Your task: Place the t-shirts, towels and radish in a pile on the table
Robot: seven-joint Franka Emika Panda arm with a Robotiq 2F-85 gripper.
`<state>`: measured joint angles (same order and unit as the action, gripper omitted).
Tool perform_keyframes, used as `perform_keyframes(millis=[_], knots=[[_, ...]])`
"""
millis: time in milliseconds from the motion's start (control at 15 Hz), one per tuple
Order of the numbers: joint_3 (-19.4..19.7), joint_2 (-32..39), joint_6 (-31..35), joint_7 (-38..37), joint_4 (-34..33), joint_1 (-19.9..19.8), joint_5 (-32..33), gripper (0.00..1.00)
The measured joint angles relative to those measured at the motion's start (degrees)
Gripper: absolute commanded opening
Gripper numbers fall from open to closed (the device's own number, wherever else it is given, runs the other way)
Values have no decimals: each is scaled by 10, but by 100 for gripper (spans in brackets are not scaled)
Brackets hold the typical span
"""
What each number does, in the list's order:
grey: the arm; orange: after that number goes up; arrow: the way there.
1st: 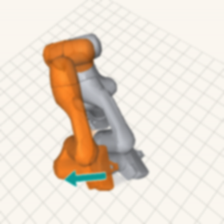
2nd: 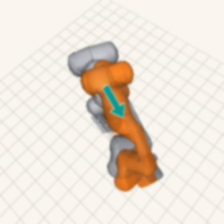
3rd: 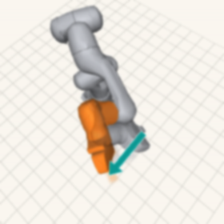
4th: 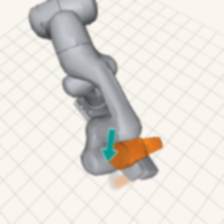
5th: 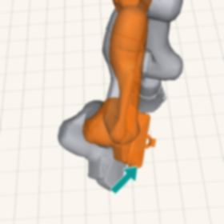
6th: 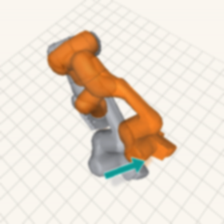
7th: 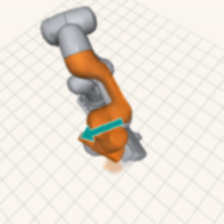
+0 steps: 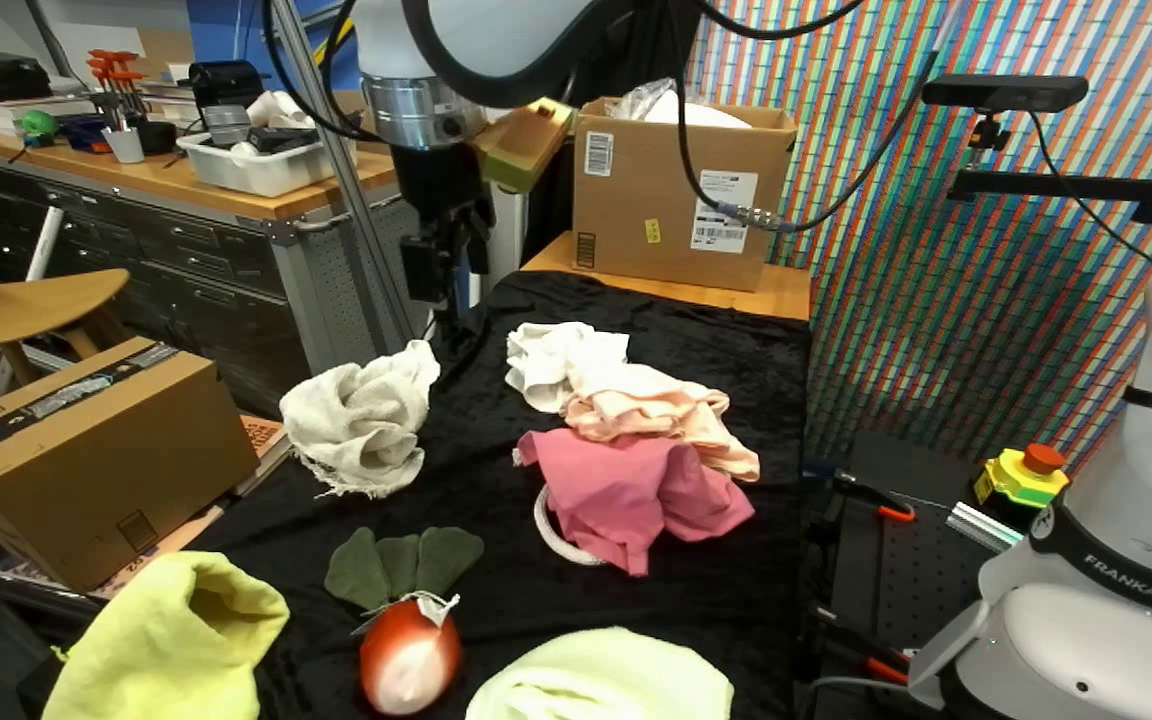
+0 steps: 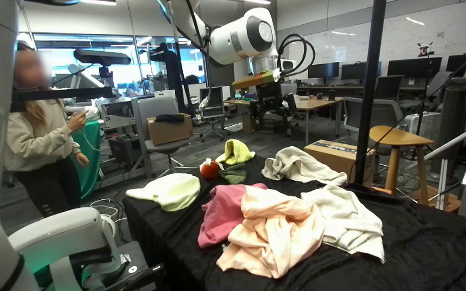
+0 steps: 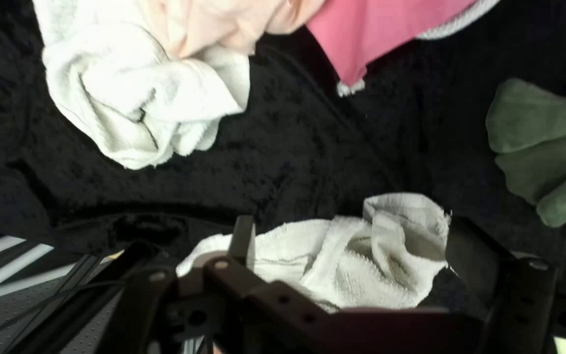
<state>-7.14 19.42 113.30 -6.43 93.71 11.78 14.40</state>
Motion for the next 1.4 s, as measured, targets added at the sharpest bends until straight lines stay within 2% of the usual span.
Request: perform_keyframes(millis=[333,800,1400], knots=[[4,73,78,-79,-39,27,6,100],[24,145,132,-160,-71,59,6,100],[52,207,178,-187,-117,72,1,100]])
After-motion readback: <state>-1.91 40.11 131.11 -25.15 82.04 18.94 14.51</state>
